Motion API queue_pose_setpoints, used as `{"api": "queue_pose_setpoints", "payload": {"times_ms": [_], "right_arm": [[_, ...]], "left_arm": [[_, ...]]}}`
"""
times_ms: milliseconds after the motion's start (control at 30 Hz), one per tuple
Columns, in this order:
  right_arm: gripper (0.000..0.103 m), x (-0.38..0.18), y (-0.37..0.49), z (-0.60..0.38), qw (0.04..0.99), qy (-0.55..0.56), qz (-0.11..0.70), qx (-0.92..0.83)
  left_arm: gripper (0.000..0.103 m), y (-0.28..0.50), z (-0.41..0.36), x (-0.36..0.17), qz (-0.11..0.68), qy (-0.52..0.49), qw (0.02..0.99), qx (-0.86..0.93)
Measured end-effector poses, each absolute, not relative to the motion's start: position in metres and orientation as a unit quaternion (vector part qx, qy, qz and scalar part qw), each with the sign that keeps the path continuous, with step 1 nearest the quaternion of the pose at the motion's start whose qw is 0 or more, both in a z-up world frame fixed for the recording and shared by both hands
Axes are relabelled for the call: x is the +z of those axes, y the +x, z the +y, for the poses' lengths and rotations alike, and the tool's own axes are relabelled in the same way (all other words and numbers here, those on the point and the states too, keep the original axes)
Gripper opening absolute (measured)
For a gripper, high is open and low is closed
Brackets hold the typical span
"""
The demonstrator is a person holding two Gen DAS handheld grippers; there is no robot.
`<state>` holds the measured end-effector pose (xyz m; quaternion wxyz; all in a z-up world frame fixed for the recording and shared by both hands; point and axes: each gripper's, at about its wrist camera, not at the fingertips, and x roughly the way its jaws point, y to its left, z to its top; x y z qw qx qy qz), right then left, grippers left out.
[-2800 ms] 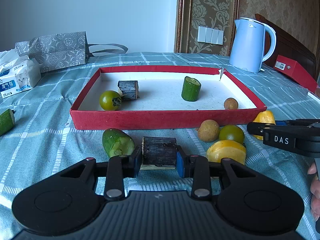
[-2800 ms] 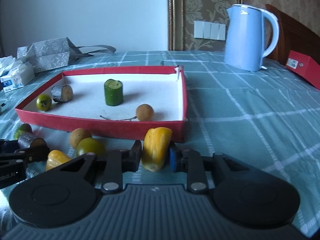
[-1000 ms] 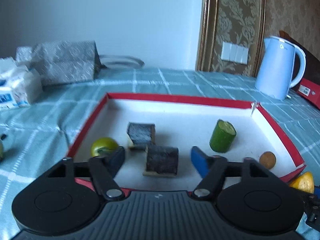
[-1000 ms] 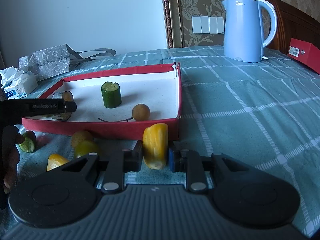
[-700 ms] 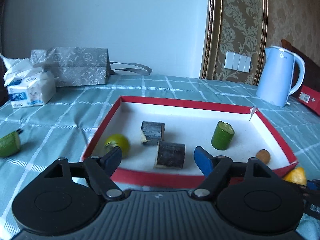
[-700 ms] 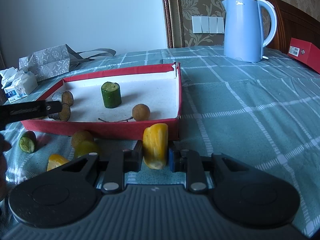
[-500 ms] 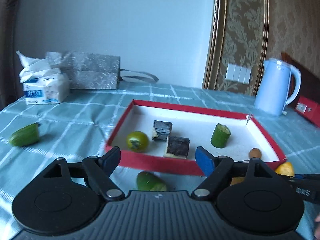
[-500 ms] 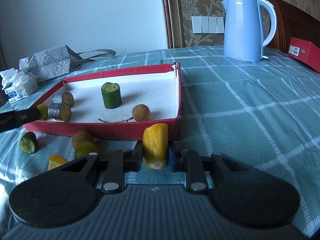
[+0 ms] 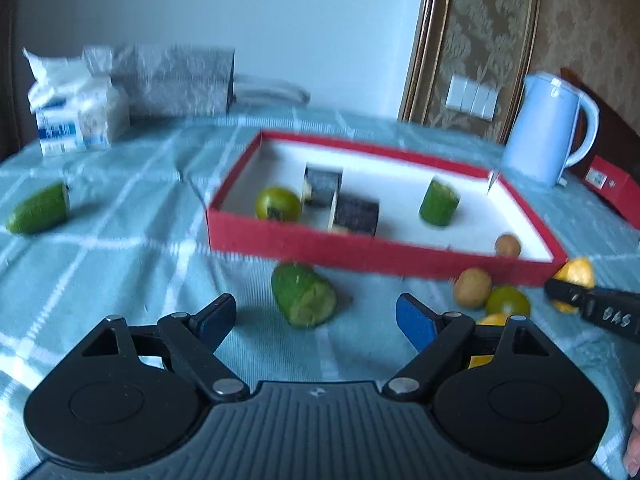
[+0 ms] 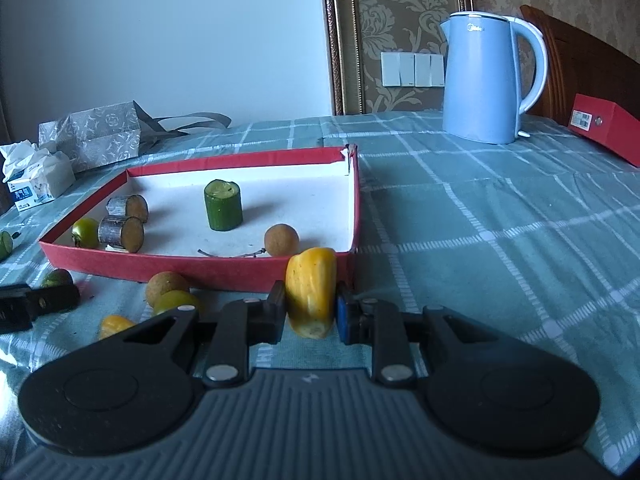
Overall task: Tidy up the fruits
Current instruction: 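Carry the yellow pepper chunk into the red tray and open the right gripper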
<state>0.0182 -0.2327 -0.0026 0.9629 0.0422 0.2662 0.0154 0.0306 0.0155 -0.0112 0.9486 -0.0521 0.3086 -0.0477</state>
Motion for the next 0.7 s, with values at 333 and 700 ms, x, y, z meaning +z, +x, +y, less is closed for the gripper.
{"api": "queue_pose_setpoints", "payload": {"times_ms": [333,700], "right_arm": [[0.024,-0.001,0.015,-0.225,0.966,0.023,0.256,0.011],[0.024,0.030,0.056,-0.190,0.969,-0.033,0.239,0.042]], "left_arm": [[0.091,0.028,0.004,-0.014,0.310,-0.011,0.950,-0.038],[0.094,0.031,0.001,-0.014,0.314,-0.003,0.948,-0.039]]}}
